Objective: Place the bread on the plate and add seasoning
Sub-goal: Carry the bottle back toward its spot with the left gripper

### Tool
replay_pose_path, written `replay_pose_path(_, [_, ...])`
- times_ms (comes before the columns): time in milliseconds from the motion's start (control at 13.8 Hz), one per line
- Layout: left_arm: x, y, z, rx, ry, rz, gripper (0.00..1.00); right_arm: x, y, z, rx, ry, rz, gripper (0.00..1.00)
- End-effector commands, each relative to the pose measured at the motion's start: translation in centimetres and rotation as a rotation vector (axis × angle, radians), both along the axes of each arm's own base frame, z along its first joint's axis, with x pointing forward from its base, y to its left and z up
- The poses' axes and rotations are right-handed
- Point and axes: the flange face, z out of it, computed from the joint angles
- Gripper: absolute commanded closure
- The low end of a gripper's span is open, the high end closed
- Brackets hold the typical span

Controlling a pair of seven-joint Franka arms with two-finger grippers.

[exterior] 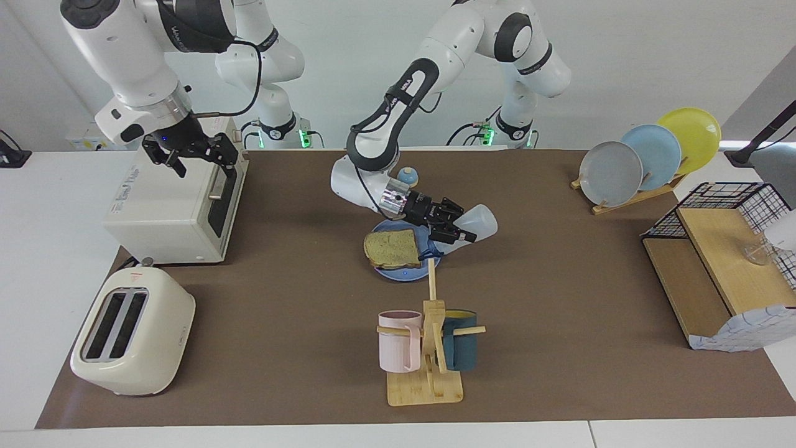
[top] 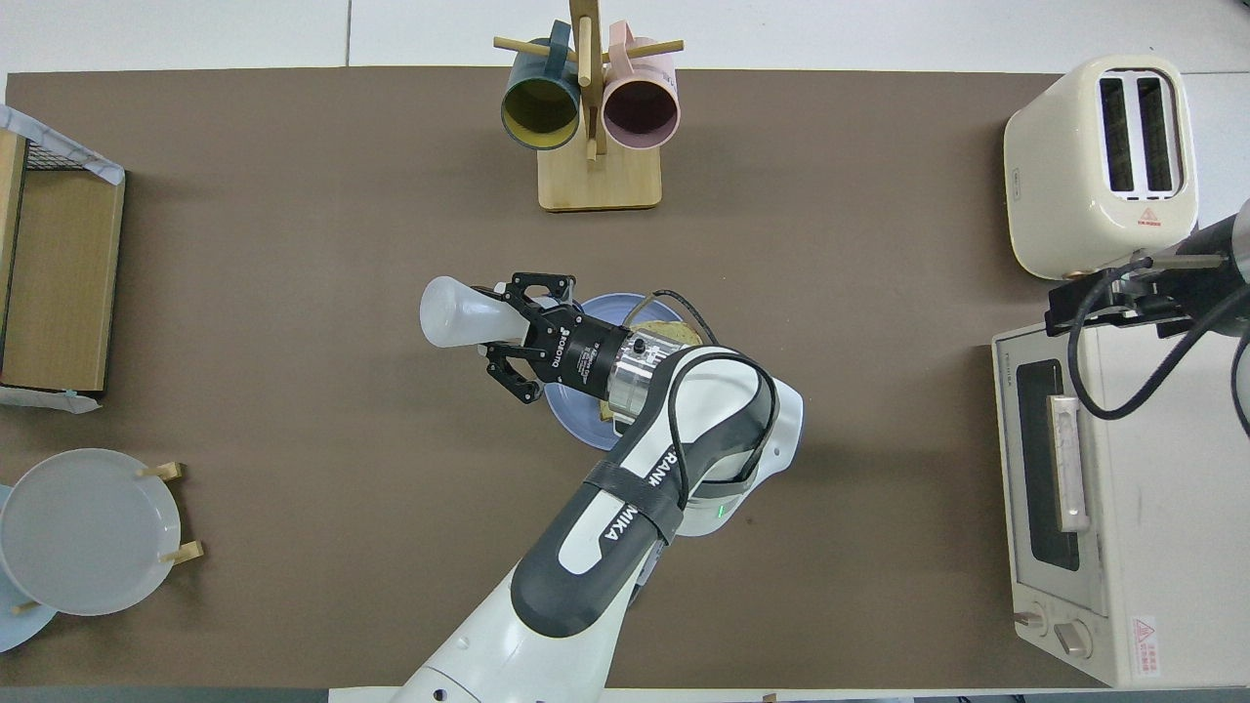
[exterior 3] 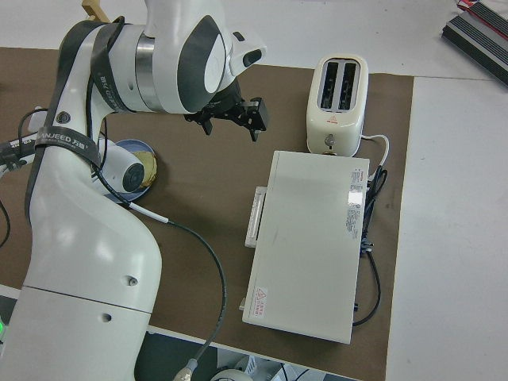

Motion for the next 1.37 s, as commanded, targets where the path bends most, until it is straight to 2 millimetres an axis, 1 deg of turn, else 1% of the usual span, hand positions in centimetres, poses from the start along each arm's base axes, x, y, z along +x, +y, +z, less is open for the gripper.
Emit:
replay_pose_path(0, [0.5,2.9,2.5,-0.143,-0.092,0.103,1.0,-0.4,-0.2,-0.1,0.018,-0.003,-0.018,0.0])
replay_pose_path(145, [2.1,6.3,6.0,-0.299,-0.199,0.205,1.0,-0.4,-0.2,-0.1,0.018,-0.003,-0.018,0.0])
replay_pose_path(217, [2.9,7.8,8.2,-0.392,-0.241,0.248,1.0,-0.4,-0.3,-0.1,0.018,-0.003,-0.02,0.0])
replay_pose_path(289, [4.1,9.7,10.2,-0.489,-0.268,0.293,1.0,-0.4,-0.2,-0.1,0.018,-0.003,-0.017,0.0])
replay_pose_path(361, [5.1,12.6,13.1,-0.647,-0.285,0.352,1.0,-0.4,-0.2,-0.1,0.018,-0.003,-0.017,0.0])
replay_pose_path(434, [5.6,14.9,15.4,-0.77,-0.311,0.384,1.0,-0.4,-0.2,-0.1,0.018,-0.001,-0.017,0.0])
replay_pose_path(506, [6.2,17.4,17.1,-0.892,-0.367,0.439,1.0,-0.4,-0.2,-0.1,0.018,-0.003,-0.018,0.0])
replay_pose_path(578, [6.6,18.9,17.8,-0.998,-0.412,0.491,1.0,-0.4,-0.2,-0.1,0.018,-0.003,-0.018,0.0])
replay_pose_path(723, [7.7,21.8,18.3,-1.233,-0.518,0.588,1.0,-0.4,-0.2,-0.1,0.018,-0.003,-0.017,0.0])
replay_pose_path(795, [8.3,22.9,18.0,-1.37,-0.597,0.632,1.0,-0.4,-0.2,-0.1,0.018,-0.003,-0.018,0.0])
replay_pose_path(867, [8.9,23.9,17.0,-1.472,-0.653,0.66,1.0,-0.4,-0.2,-0.1,0.018,-0.003,-0.017,0.0])
replay_pose_path(939, [9.4,25.3,16.1,-1.555,-0.688,0.651,1.0,-0.4,-0.2,-0.1,0.018,-0.003,-0.018,0.0])
replay_pose_path(1012, [10.0,26.9,15.6,-1.62,-0.717,0.642,1.0,-0.4,-0.2,-0.1,0.018,-0.003,-0.018,0.0])
replay_pose_path(1084, [10.4,28.3,15.3,-1.672,-0.743,0.67,1.0,-0.4,-0.2,-0.1,0.018,-0.003,-0.017,0.0])
replay_pose_path(1156, [10.8,29.1,15.1,-1.736,-0.766,0.703,1.0,-0.4,-0.2,-0.1,0.018,-0.003,-0.018,0.0])
replay_pose_path(1228, [11.0,29.4,14.3,-1.791,-0.782,0.705,1.0,-0.4,-0.2,-0.1,0.018,-0.003,-0.017,0.0])
replay_pose_path(1301, [11.0,29.2,13.3,-1.83,-0.789,0.697,1.0,-0.4,-0.2,-0.1,0.018,-0.003,-0.018,0.0])
